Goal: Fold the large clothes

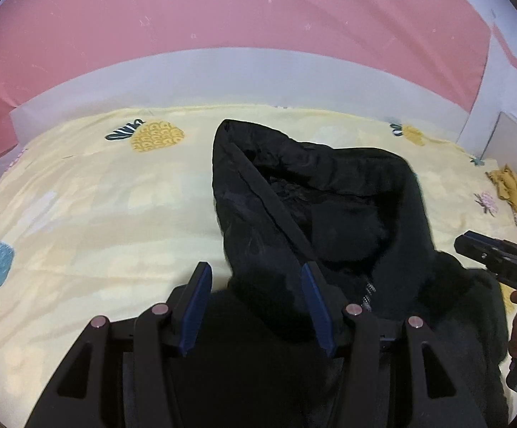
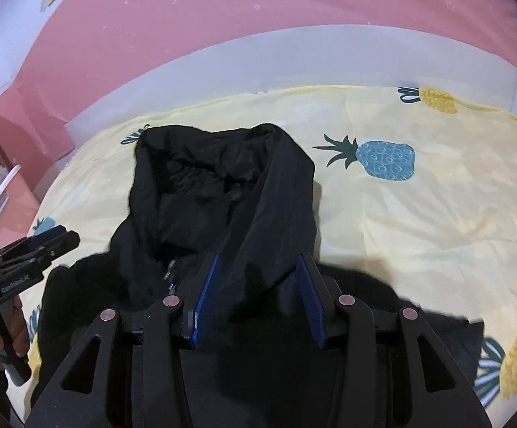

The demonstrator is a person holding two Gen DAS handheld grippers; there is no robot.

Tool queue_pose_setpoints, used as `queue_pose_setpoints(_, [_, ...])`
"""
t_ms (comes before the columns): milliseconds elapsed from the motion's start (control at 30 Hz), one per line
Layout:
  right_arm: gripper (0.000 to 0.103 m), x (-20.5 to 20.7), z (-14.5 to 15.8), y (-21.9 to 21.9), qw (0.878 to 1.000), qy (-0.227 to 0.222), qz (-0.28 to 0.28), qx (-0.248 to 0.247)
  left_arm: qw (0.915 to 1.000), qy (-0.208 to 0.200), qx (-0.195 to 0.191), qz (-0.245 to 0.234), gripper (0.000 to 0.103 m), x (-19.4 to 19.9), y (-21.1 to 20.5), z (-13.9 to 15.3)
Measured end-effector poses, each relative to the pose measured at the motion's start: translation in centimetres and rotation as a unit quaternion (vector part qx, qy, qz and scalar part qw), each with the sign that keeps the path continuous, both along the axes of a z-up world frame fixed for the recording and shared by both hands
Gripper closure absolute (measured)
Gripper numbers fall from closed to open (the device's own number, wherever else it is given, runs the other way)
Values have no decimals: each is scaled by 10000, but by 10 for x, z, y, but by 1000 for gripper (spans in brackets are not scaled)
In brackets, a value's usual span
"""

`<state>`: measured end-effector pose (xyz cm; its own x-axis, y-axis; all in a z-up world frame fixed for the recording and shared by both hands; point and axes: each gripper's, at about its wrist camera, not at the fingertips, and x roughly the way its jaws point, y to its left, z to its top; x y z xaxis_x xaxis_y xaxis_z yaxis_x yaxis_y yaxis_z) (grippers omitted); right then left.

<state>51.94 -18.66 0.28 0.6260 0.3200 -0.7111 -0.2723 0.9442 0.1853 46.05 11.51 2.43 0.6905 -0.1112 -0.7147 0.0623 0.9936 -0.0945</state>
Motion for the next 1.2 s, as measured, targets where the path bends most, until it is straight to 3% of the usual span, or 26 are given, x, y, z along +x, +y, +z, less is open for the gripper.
queue_pose_setpoints(500, [58,111,-23,15,9994,311,-128,-37,9987,420,-104,271,48,116,-4,-37])
queue_pose_setpoints(533, [63,113,-23,19,9993,305,-129,-168,9988,411,-51,252,60,118,-8,-37])
queue_pose_setpoints(567, [75,113,-23,22,9992,294,-121,-255,9988,453,9,205,72,121,-12,-39])
queue_pose_setpoints(600, [92,112,-22,26,9988,296,-99,-367,9985,519,40,153,98,122,-16,-40])
queue_pose_setpoints(633, [94,108,-19,28,9988,226,-109,-418,9983,553,77,150,99,122,-19,-40])
queue_pose_setpoints(733, [97,88,0,24,9995,-72,-94,-292,9997,112,139,161,100,103,-19,-23])
queue_pose_setpoints(967, [98,12,50,0,9981,-589,19,180,9962,-781,-385,31,100,13,3,42])
queue_pose_setpoints(1200, [98,-79,63,-15,9961,-760,121,438,9927,-1025,-616,-178,100,-79,13,64])
